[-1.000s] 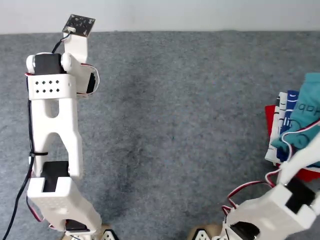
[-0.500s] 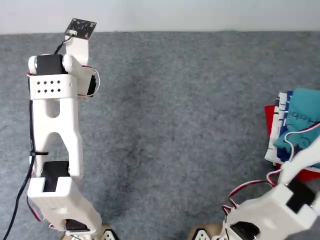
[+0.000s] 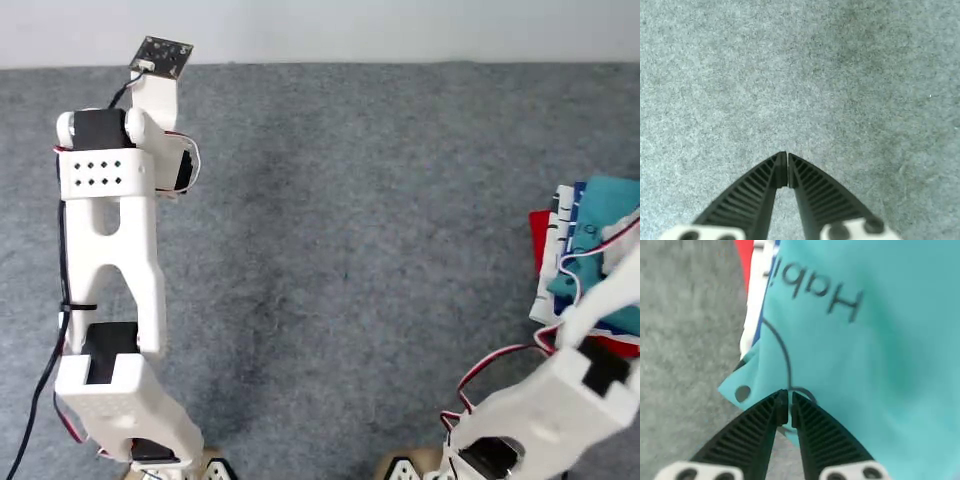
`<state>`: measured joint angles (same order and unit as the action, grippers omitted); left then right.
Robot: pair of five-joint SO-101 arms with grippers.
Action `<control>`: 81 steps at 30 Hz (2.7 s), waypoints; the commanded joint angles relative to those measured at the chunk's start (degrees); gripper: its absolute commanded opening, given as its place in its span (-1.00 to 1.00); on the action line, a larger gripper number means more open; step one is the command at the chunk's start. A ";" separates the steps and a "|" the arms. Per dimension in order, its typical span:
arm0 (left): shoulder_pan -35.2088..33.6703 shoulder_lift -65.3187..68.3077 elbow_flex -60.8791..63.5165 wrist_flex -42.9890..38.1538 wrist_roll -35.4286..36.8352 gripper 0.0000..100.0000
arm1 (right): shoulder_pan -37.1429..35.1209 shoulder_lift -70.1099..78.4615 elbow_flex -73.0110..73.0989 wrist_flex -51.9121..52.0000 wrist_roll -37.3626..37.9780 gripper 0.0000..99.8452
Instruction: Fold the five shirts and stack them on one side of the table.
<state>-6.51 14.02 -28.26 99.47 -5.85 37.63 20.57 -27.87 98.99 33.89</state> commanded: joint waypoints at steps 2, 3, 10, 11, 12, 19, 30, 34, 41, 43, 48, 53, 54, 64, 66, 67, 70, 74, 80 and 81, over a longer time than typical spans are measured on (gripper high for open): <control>-0.18 -3.43 -0.48 1.05 -0.88 -0.97 | -3.03 5.05 -3.25 3.74 -1.58 -0.98; -0.18 -3.43 -0.48 1.05 -0.88 -0.97 | -3.21 5.76 -3.60 3.65 -2.55 -0.98; -0.18 -3.60 -0.48 1.05 -3.25 -0.97 | -0.84 2.15 -14.51 3.30 -3.34 -0.98; -0.18 -3.69 -0.48 1.05 -3.52 -0.97 | -0.13 1.80 -16.97 2.95 -3.34 -0.98; -0.18 -3.78 -0.48 1.05 -3.60 -0.97 | 0.84 1.63 -19.16 1.89 -3.34 -0.98; -0.09 -3.87 -0.75 1.05 -3.60 -0.97 | 8.57 4.26 -20.84 -14.29 -3.16 -0.98; 0.00 -3.87 -0.84 1.05 -3.60 -0.97 | 13.14 18.42 -24.09 -22.11 4.84 -0.98; -0.09 -3.96 -0.92 1.05 -3.60 -0.97 | 12.18 15.52 -34.73 -13.49 4.75 -0.98; 2.37 -10.90 -0.66 0.97 -3.43 -0.97 | 6.90 13.14 -47.30 4.09 4.66 -0.98; 3.52 -13.89 -0.48 0.97 -3.34 -0.97 | 6.20 12.97 -47.65 3.91 4.40 -0.98; 6.24 -20.57 1.27 1.05 -3.25 -0.97 | 4.53 10.24 -47.38 4.00 -0.35 -0.98; 11.52 -29.71 11.47 0.97 -3.08 -0.97 | 0.57 -0.48 -36.57 4.00 -0.18 -0.98; 12.13 -31.38 13.58 0.97 -2.64 -0.97 | -0.31 -3.21 -32.62 4.00 -0.35 -0.98; 12.84 -44.40 25.10 -1.05 14.68 -0.97 | -12.18 -31.52 8.70 3.38 -13.54 -0.98; 12.84 -47.03 28.53 -3.25 17.05 -0.97 | -15.43 -35.56 14.24 2.86 -16.18 -0.98; 12.84 -48.35 30.90 -4.57 17.76 -0.97 | -16.92 -37.49 16.88 1.89 -17.41 -0.98; 12.66 -52.75 39.34 -9.76 19.96 -0.97 | -20.79 -42.95 25.23 -1.98 -21.98 -0.98; 12.48 -60.57 52.70 -18.81 22.33 -0.97 | -25.01 -51.03 38.15 -9.19 -27.25 -0.98; 12.31 -77.01 74.77 -35.16 22.07 -0.97 | -28.18 -67.74 59.96 -26.07 -28.13 -0.98; 12.31 -79.74 78.37 -37.80 22.15 -0.97 | -28.70 -70.29 63.74 -29.05 -28.13 -0.98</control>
<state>5.98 -57.71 41.98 69.76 15.78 10.37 -41.32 27.60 78.07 6.37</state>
